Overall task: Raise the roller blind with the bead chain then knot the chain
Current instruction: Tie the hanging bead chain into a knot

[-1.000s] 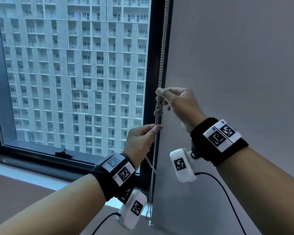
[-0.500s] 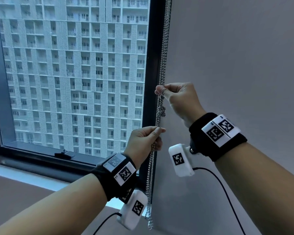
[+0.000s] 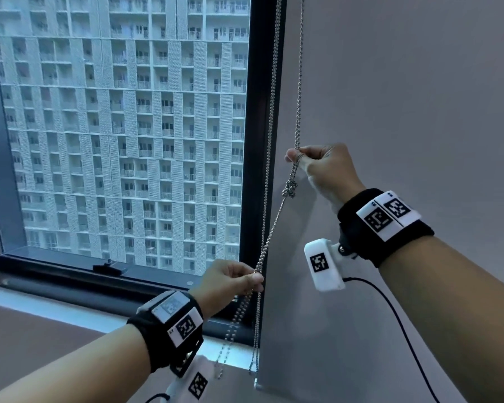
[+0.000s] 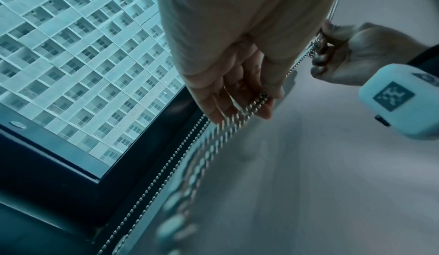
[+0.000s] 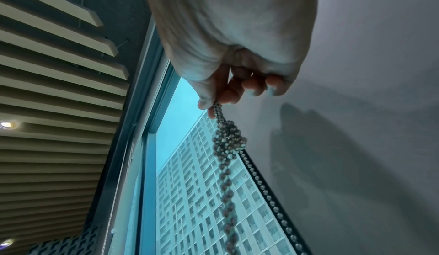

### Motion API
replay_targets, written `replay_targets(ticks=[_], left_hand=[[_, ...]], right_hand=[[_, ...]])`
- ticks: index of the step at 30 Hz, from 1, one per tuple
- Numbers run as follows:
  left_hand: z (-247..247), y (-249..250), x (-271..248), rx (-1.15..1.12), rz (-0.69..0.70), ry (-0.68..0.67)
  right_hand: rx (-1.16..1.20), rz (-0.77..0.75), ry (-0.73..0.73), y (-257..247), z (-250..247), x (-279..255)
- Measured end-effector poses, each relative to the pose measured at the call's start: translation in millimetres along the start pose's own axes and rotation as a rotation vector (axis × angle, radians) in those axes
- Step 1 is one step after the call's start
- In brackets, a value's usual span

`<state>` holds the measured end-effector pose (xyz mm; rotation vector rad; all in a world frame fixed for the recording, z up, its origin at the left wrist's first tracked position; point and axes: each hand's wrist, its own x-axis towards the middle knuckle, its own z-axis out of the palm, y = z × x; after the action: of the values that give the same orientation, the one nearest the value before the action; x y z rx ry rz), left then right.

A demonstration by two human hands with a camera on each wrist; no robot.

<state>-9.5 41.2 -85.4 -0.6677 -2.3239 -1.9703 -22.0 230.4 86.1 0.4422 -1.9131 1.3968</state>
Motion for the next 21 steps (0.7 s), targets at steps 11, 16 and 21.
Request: replay_targets(ticks=[11, 16, 21], left_hand=[[-13.0, 104.6, 22.8, -0.269, 0.196, 0.129], [-12.8, 155.6, 36.7, -0.257, 0.312, 0.215], [-9.0, 180.2, 48.0, -0.257, 0.367, 0.249]], right_hand=[[-0.063, -0.002, -0.040, -3.5, 3.3, 2.6], [-0.061, -0.032, -0.057, -6.0, 8.5, 1.8], [-0.026, -0.051, -0.101, -11.6, 10.7, -2.2]])
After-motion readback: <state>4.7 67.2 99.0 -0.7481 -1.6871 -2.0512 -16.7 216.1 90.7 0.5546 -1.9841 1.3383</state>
